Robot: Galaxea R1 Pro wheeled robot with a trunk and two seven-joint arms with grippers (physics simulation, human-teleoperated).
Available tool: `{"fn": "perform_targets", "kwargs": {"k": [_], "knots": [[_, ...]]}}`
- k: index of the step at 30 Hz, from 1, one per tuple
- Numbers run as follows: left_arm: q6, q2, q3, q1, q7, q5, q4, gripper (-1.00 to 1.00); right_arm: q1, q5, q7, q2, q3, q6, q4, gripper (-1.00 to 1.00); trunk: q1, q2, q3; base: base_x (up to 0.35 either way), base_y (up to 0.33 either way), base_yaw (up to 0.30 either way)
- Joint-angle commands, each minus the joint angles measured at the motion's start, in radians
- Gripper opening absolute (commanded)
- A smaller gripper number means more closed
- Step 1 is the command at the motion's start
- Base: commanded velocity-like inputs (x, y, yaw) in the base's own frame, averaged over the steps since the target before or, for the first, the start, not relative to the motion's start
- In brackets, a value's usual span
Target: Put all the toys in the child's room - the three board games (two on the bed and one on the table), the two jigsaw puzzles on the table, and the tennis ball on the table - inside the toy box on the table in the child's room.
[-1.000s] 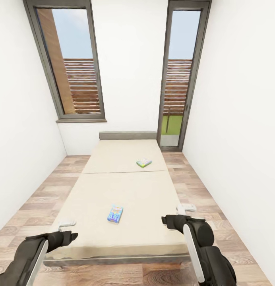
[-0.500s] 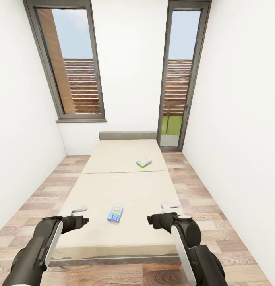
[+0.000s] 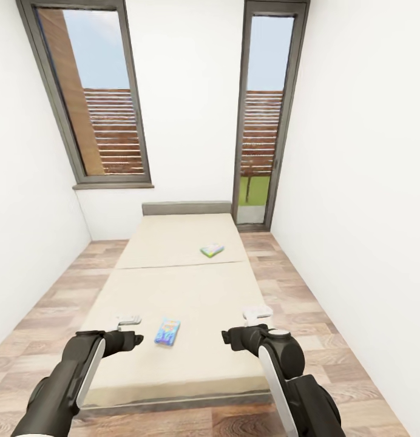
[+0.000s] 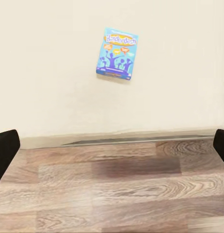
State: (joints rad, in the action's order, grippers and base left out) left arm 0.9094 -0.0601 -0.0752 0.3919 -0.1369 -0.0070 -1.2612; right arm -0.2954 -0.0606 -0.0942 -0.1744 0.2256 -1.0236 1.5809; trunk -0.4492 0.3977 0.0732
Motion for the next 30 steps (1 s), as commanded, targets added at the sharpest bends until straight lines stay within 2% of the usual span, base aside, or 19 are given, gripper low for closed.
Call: {"fn": "perform_targets", "kwargs": {"k": [1,30], "knots": [[0.005,0.0,0.0,0.001,-0.004,-0.001,-0.001,1.0,-0.001,-0.007,-0.01,0.0,0.001,-0.002,0.001,1.0,-0.001,0.002,0.002,0.044,-0.02,-0.082],[0.003,0.0,0.002,0.001,-0.003,-0.001,0.0,1.0,-0.001,-0.008,-0.011,0.0,0.009,0.019,-0.001,1.0,-0.001,0.002,0.002,0.106,-0.002,-0.008]]}}
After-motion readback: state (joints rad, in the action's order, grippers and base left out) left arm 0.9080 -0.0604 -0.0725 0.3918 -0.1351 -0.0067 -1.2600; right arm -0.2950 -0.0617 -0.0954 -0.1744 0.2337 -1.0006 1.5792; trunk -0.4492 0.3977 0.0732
